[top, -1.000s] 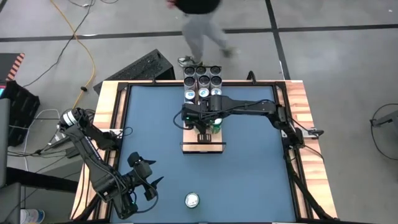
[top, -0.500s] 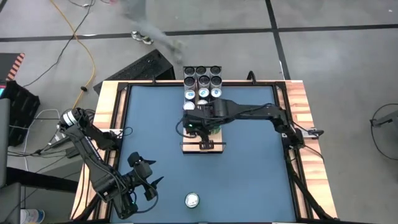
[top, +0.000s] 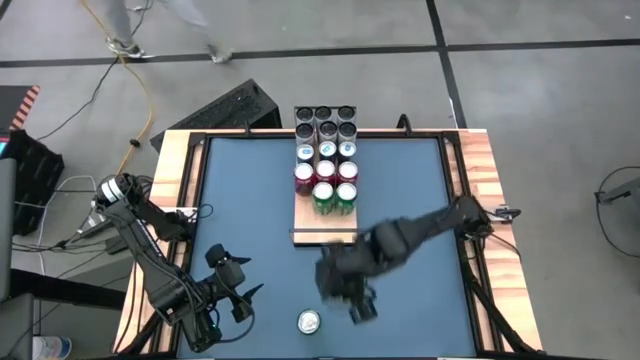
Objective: Place canned beverage on shelf
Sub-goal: Put the green soda can on the shelf aligned with the other green soda cans
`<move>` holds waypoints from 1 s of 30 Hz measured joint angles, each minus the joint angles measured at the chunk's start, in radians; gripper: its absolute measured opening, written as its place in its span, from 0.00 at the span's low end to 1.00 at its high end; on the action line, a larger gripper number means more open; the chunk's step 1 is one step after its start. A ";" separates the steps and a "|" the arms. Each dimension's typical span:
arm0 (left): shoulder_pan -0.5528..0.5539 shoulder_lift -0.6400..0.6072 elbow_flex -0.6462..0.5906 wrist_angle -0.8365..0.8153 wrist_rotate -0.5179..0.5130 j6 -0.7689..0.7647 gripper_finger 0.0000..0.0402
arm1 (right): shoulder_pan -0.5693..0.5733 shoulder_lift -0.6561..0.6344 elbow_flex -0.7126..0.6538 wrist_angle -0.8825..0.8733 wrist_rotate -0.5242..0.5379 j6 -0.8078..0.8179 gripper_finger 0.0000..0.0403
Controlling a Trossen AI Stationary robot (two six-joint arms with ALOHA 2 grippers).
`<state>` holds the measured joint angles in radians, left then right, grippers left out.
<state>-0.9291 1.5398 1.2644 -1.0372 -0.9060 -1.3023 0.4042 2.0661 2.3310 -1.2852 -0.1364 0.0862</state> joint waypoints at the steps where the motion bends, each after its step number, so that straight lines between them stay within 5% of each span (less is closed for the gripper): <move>1: 0.000 0.000 0.000 0.002 0.000 0.001 0.82 | 0.023 0.016 0.000 0.004 0.001 0.015 0.15; 9: 0.000 0.000 0.000 0.007 0.043 0.069 0.82 | 0.129 0.145 -0.002 0.179 0.096 0.017 0.64; 13: 0.000 0.000 0.000 0.012 0.075 0.111 0.82 | 0.140 0.198 -0.003 0.279 0.094 0.019 0.81; 23: 0.000 0.000 0.000 0.044 0.117 0.154 0.82 | 0.102 0.258 0.000 0.358 0.159 0.019 0.88; 30: 0.000 0.000 0.000 0.070 0.115 0.086 0.82 | 0.110 0.302 -0.004 0.261 0.129 0.005 0.87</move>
<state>-0.9287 1.5398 1.2644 -0.9675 -0.7907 -1.2167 0.5144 2.3684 2.3270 -1.0245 -0.0076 0.0912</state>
